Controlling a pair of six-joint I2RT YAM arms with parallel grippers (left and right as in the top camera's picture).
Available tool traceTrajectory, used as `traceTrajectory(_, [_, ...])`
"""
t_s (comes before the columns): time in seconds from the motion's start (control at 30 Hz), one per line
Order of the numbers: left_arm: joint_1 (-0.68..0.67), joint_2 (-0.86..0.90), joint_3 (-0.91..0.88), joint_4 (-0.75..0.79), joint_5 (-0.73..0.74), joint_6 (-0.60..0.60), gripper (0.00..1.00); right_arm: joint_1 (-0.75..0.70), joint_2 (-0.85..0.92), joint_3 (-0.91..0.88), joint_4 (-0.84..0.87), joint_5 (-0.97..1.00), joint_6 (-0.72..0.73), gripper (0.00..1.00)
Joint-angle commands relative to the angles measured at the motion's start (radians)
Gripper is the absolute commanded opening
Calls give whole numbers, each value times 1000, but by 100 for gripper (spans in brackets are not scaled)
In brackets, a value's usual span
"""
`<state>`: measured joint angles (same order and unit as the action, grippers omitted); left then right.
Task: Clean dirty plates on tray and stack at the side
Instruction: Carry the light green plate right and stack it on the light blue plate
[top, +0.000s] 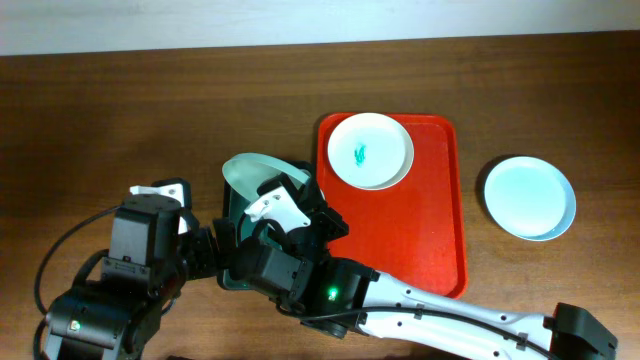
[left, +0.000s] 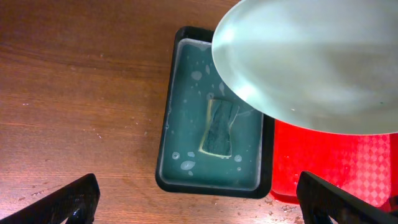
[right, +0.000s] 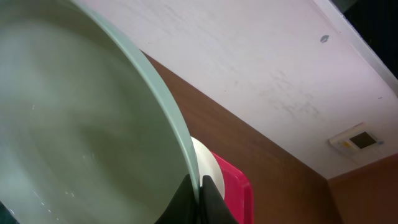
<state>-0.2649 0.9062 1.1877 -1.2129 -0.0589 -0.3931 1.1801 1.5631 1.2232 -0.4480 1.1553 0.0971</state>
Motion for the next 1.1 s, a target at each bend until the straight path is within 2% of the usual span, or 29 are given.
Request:
traceTrajectory(0.0, [6, -3, 16, -1, 3, 2, 99, 3, -24, 24, 3, 35, 3, 4])
traceTrajectory(0.73, [6, -3, 16, -1, 3, 2, 100, 3, -24, 24, 3, 34, 4, 4])
traceTrajectory(0.9, [6, -3, 16, -1, 3, 2, 99, -3, -23, 24, -9, -20, 16, 4])
traceTrajectory(0.97, [6, -3, 16, -1, 3, 2, 99, -24, -23, 24, -29, -38, 94, 4])
traceTrajectory(1.07, [6, -3, 16, -1, 3, 2, 99, -115, -23, 24, -145, -290, 370, 4])
